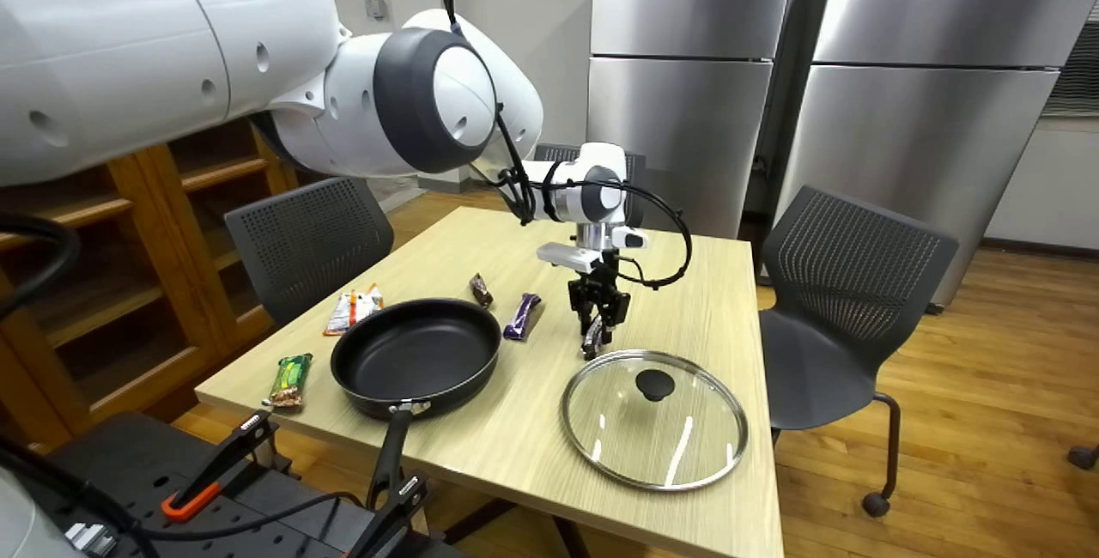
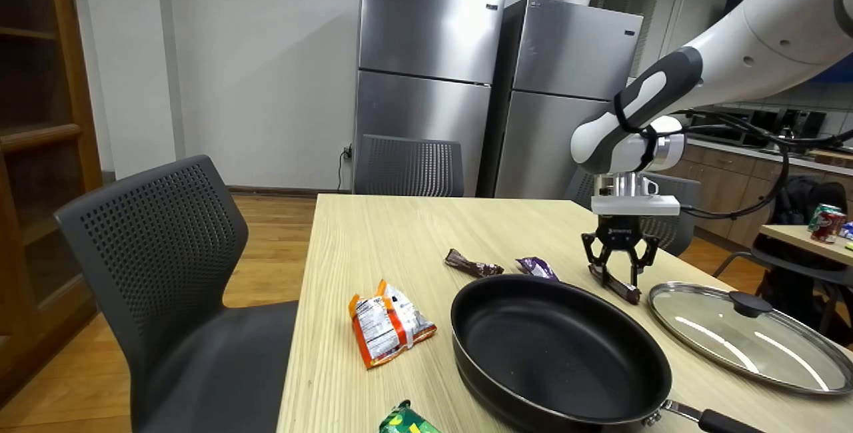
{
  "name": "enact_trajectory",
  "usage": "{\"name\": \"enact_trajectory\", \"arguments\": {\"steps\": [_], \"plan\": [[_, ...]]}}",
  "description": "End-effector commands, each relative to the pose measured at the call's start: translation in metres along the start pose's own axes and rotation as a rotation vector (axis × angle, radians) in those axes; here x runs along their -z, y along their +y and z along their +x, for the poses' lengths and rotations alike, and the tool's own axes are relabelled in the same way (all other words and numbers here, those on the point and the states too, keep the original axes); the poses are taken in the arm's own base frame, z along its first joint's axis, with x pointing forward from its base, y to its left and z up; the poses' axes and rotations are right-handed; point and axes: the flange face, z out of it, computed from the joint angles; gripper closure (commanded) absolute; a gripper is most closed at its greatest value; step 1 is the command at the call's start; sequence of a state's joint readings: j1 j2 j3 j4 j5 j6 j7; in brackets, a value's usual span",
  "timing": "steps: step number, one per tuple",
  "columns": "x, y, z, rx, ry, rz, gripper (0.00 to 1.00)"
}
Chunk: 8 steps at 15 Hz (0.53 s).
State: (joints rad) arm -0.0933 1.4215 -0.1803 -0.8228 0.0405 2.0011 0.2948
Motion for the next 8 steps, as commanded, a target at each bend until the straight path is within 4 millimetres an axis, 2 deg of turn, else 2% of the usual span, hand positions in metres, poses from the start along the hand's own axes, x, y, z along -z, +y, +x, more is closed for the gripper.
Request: {"name": "enact_trajectory", "arguments": {"steps": [1,4,5,6,7,8], "plan": [[0.0016,0.0041,0.0055,0.002,-0.028,0.019,0.74],[-0.0014,0.0078,0.0065,-0.005,-0.046,0.027,0.95],[-0.0008,0.0092,0.0068,-0.008,-0.052,0.03,0.98],[-0.0007,0.0102,0.0069,-0.009,-0.059,0.032,0.96],[0.0052,0.0109,0.006,-0.007,-0.062,0.037,0.99],[0.0086,0.0106,0.0055,-0.004,-0.061,0.043,0.97]]}}
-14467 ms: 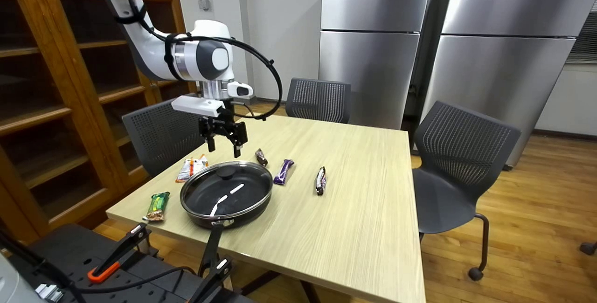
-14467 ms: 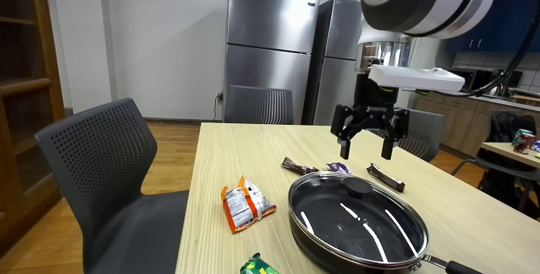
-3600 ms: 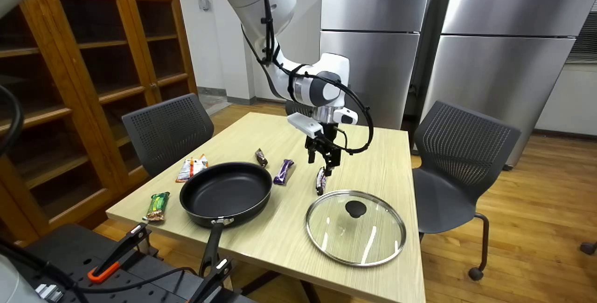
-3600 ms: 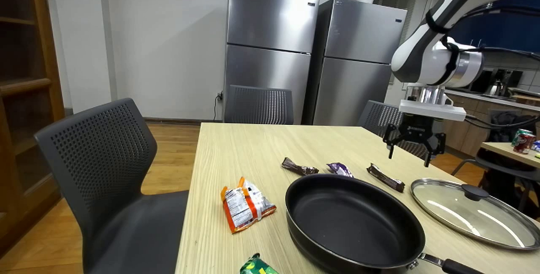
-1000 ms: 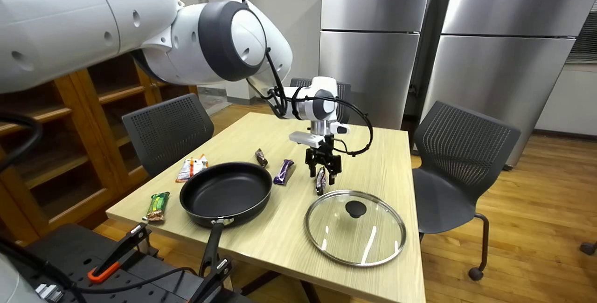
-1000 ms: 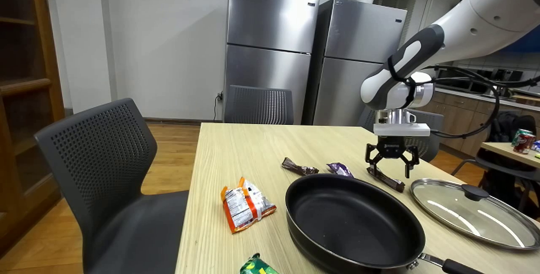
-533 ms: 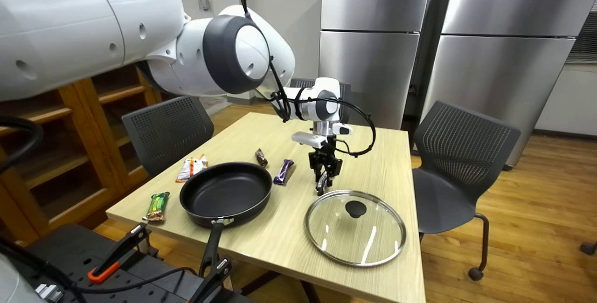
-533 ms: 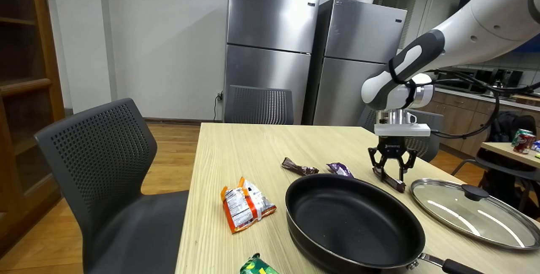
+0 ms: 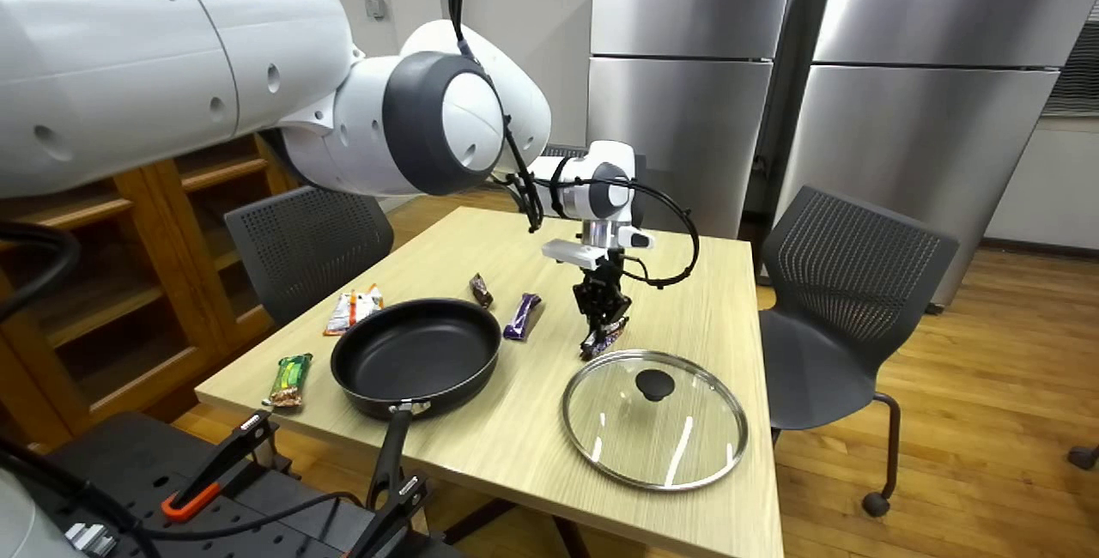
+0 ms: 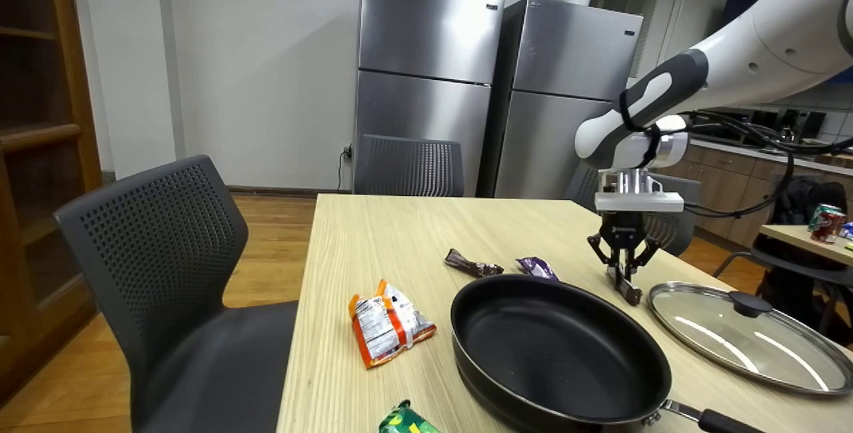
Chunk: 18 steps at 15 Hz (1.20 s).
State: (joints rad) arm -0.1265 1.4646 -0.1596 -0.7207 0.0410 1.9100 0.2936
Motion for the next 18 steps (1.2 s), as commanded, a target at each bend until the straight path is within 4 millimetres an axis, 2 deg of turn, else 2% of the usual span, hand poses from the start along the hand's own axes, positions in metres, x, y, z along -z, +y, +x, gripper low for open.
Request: {"name": "enact_trajectory", "arguments": {"steps": [1,4,12,18], "plan": [[0.011,0.001,0.001,0.005,-0.017,0.03,0.98],[0.021,-0.004,0.001,0.01,-0.011,0.025,0.97],[0.058,-0.019,-0.015,0.038,-0.027,0.005,0.97],[0.081,-0.033,-0.034,0.053,-0.015,-0.001,0.97]]}}
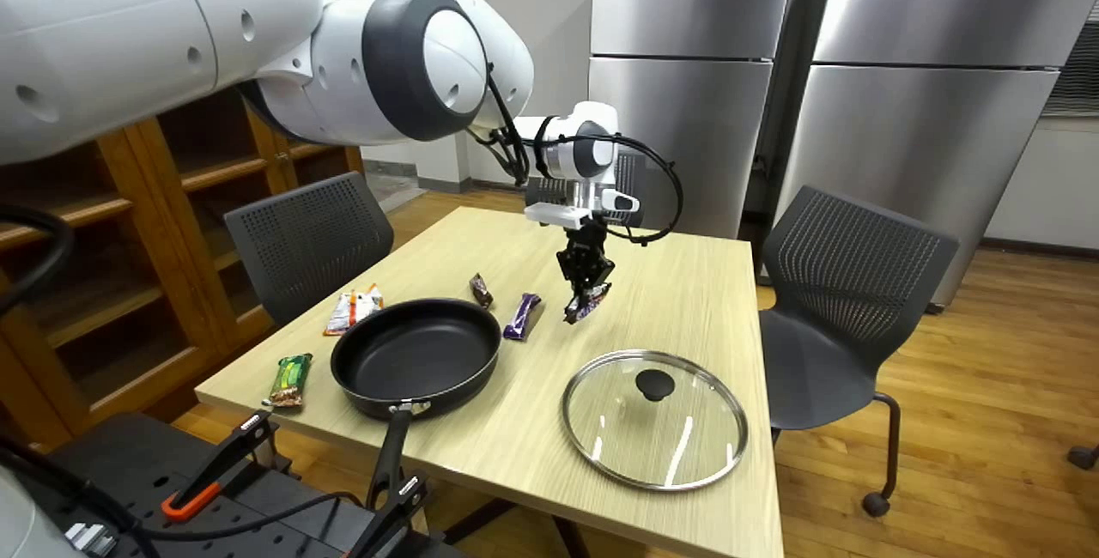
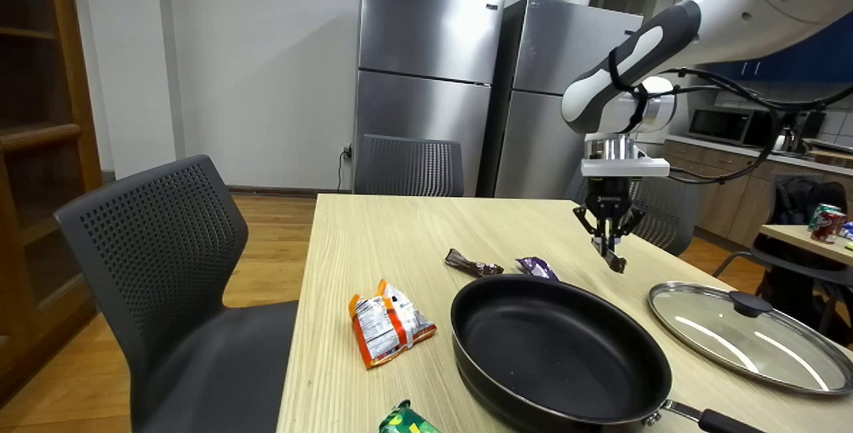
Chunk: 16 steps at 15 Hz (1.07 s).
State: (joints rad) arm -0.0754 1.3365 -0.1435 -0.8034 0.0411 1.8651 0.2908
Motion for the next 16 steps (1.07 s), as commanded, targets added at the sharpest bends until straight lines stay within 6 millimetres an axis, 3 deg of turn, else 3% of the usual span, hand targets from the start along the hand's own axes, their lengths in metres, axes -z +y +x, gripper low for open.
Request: {"name": "enact_trajectory", "arguments": {"steps": [1,8,16], "plan": [[0.021,-0.007,-0.023,0.015,-0.016,-0.012,0.97],[0.034,-0.033,-0.067,0.046,0.017,-0.011,0.97],[0.027,-0.073,-0.141,0.094,0.071,-0.01,0.97]]}}
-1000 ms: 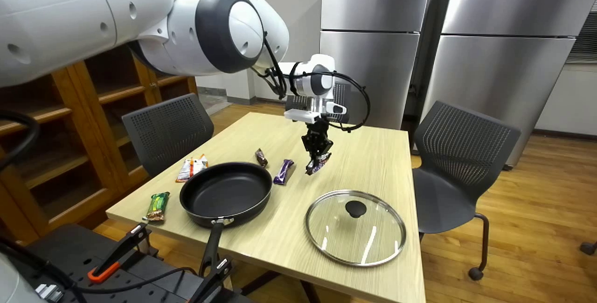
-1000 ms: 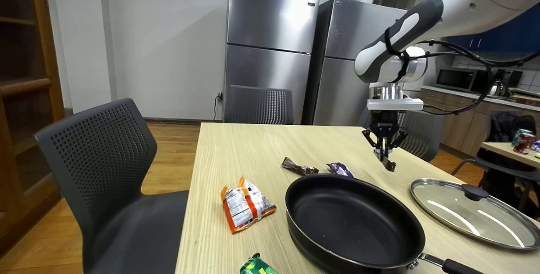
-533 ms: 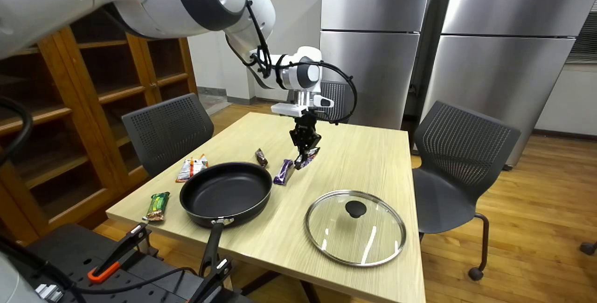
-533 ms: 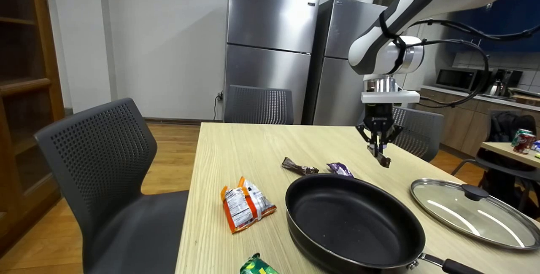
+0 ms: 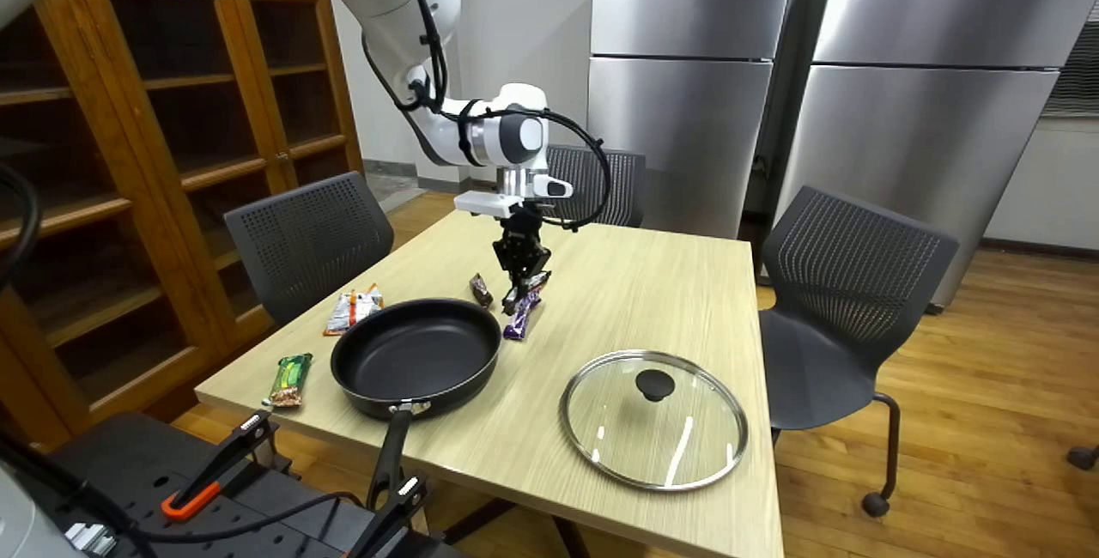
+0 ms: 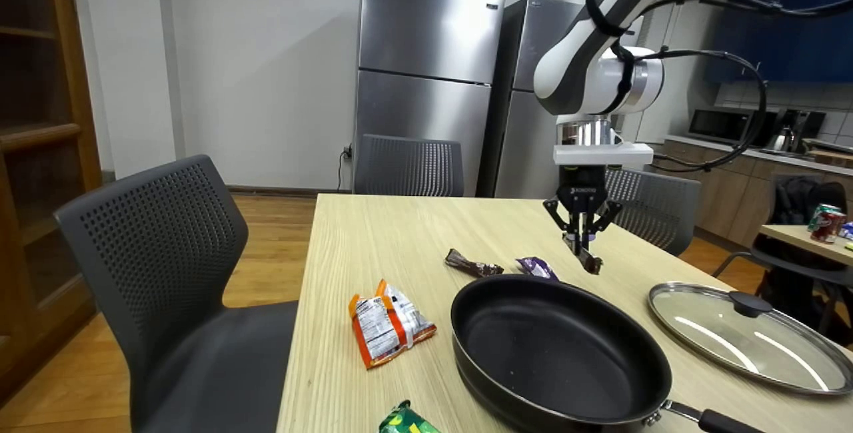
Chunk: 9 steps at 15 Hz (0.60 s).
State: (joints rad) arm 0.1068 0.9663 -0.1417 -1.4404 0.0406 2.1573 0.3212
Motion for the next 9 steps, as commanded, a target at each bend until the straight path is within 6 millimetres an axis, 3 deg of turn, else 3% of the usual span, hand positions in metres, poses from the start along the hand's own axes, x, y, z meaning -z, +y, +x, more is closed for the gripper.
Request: {"name": "enact_trajectory", "arguments": {"steps": [1,9], "plan": [[0.01,-0.013,-0.049,0.004,0.039,-0.005,0.97],[-0.009,-0.029,-0.136,0.09,0.053,-0.022,0.97]]}}
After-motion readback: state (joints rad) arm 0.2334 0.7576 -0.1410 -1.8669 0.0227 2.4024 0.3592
